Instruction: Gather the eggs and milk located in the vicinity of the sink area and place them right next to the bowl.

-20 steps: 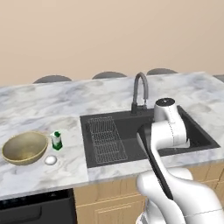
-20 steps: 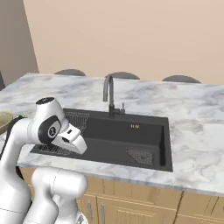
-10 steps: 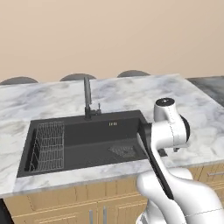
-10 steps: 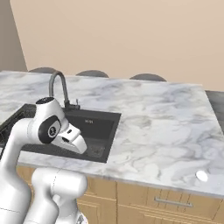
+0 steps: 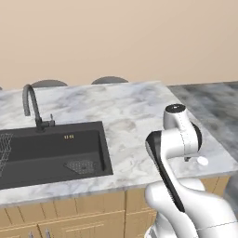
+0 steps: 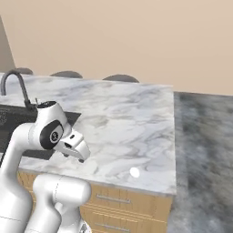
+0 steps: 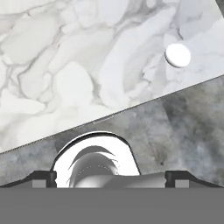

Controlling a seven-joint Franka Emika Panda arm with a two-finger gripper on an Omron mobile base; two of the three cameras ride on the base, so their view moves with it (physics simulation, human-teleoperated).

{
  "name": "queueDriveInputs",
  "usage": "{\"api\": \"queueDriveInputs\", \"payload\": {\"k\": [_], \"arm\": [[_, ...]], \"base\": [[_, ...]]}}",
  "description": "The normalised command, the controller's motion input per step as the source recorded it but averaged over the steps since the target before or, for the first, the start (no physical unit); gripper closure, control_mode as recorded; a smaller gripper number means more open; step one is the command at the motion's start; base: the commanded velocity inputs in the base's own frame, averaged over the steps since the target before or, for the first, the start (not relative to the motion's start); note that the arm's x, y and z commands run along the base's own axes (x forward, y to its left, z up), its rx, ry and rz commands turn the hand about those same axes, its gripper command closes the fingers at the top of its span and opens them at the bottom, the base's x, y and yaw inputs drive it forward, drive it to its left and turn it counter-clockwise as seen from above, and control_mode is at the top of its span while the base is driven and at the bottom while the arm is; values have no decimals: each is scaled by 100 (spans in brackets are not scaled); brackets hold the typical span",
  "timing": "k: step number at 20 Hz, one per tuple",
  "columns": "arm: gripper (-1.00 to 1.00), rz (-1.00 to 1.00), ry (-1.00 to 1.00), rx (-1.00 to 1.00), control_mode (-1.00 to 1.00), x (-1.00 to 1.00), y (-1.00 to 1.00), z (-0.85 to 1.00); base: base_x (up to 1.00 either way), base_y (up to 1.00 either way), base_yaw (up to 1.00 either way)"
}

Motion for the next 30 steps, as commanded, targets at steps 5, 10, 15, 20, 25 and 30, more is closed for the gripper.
{"api": "queueDriveInputs", "payload": {"k": [5, 10, 15, 20, 25, 30], "arm": [[-100, 0, 0, 0, 100, 0, 0, 0], [-100, 1, 0, 0, -100, 0, 0, 0], [-100, 8, 0, 3, -100, 19, -1, -8], [-100, 18, 1, 12, -100, 62, 10, -29], [-100, 10, 1, 2, -100, 65, 18, -9], [-100, 2, 7, 0, -100, 63, 8, -12]], "base": [[0, -98, 3], [0, -49, 3], [0, 0, 0], [0, 0, 0], [0, 0, 0], [0, 0, 0]]}}
